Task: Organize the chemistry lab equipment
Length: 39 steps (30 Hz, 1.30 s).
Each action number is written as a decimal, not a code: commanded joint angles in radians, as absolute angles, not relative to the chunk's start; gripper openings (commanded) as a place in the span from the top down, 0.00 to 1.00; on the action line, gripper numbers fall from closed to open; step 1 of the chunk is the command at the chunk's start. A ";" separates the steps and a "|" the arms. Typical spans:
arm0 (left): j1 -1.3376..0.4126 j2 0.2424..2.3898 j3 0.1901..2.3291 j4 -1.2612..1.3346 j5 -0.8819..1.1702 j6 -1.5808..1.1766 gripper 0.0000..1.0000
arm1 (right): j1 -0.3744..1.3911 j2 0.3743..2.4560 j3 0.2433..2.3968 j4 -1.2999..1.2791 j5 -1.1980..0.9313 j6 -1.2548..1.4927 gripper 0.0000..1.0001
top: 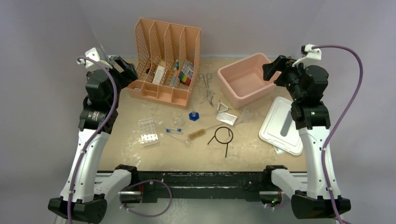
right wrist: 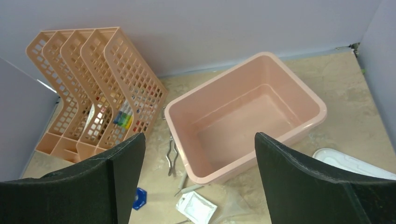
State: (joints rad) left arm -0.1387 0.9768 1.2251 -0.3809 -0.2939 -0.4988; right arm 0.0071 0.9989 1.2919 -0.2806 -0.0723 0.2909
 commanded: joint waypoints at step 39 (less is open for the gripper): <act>-0.126 0.903 0.772 -0.137 0.012 -0.745 0.17 | 0.562 1.256 1.166 -0.827 -0.054 0.368 0.14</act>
State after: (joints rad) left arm -0.1310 0.9058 0.7860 -0.2161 -0.0235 -0.7246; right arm 0.5343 1.2568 1.1706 -0.7265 -0.0200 0.2970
